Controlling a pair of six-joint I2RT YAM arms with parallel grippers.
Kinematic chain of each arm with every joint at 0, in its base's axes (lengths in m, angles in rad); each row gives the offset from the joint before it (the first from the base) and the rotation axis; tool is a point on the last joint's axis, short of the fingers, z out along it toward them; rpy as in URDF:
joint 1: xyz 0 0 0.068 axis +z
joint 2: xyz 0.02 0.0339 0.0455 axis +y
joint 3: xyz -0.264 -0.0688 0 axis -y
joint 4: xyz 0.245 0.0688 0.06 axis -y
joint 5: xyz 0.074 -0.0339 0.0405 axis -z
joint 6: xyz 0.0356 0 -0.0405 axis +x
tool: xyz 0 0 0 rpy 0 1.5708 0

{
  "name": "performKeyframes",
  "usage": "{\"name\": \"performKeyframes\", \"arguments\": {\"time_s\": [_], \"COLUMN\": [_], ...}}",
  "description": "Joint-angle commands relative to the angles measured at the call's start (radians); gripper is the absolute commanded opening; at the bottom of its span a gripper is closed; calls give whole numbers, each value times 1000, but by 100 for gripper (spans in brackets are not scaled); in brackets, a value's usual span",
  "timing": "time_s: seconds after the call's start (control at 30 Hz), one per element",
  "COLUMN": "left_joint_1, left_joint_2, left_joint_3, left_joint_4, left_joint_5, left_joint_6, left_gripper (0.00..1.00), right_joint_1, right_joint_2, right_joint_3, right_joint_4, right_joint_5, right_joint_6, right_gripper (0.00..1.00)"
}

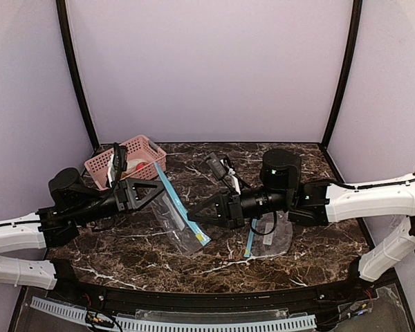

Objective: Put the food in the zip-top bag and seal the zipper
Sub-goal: Pass from the right arm to the left

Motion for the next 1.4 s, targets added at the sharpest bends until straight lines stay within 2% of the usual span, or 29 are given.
{"name": "performKeyframes", "arguments": {"time_s": [0.0,0.43,1.0,1.1,1.37], "left_joint_1": [-3,-3,-4,-3,-4], "left_joint_2": [4,-21,32,42,64], "left_joint_3": [7,-15,-1,2,5], "left_joint_4": [46,72,162,163,172], "left_joint_5": [26,32,84,80,59], "left_joint_6": [1,-9,-19,-21,-29], "left_gripper": [35,38,44,40,18], "right_joint_1": [-5,-6,-7,-6,-6], "right_joint_2": [-3,-2,9,17,42], "right_joint_3": [-17,-21,-12,-3,11], "right_joint_4": [35,42,40,26,-35], "right_joint_5": [-13,-6,-24,-31,-26], "right_joint_6": [1,4,8,2,-19], "right_gripper": [0,0,0,0,0]}}
